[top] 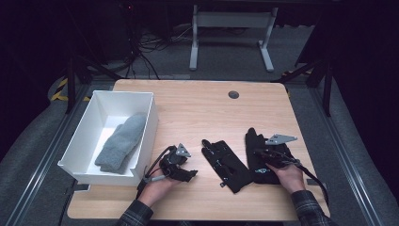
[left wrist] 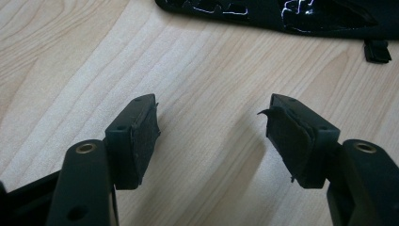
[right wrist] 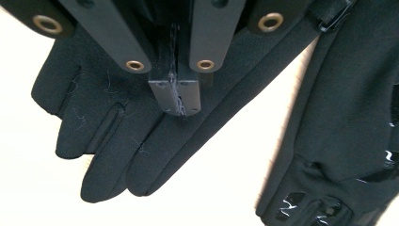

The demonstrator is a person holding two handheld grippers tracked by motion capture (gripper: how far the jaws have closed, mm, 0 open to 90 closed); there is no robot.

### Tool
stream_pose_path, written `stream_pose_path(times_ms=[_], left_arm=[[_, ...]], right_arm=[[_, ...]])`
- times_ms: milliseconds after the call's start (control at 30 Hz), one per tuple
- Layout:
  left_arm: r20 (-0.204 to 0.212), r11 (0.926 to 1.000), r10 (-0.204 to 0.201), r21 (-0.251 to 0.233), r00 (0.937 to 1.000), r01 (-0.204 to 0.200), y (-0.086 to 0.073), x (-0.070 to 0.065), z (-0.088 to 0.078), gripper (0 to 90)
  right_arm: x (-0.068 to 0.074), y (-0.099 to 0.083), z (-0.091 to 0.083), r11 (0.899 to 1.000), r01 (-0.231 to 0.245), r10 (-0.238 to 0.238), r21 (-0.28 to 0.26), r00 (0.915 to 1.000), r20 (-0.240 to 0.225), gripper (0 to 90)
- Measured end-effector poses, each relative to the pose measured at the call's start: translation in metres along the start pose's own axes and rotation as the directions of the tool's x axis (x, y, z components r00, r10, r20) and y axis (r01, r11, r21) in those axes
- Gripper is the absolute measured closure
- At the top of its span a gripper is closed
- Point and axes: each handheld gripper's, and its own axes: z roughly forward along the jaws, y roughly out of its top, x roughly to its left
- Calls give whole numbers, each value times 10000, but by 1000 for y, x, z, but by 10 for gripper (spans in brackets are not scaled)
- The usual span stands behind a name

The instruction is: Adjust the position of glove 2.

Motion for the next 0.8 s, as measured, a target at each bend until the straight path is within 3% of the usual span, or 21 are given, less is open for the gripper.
stream_pose_path(times_ms=[267, 467, 800], left_arm=[[2, 10000, -24, -27, 10000, 24, 0, 0, 0, 351], [70, 9999, -131, -17, 9999, 131, 0, 1, 0, 350], [106, 9996, -196, -189, 9998, 198, 0, 2, -1, 347]], right_arm=[[-11, 4, -22, 9963, -348, 308, -788, 9982, -514, 900], [-9, 14, -34, 9929, -106, 9, -1185, 9967, -811, 900], [10, 38, -48, 9803, 422, -671, -1929, 9900, -1243, 900]])
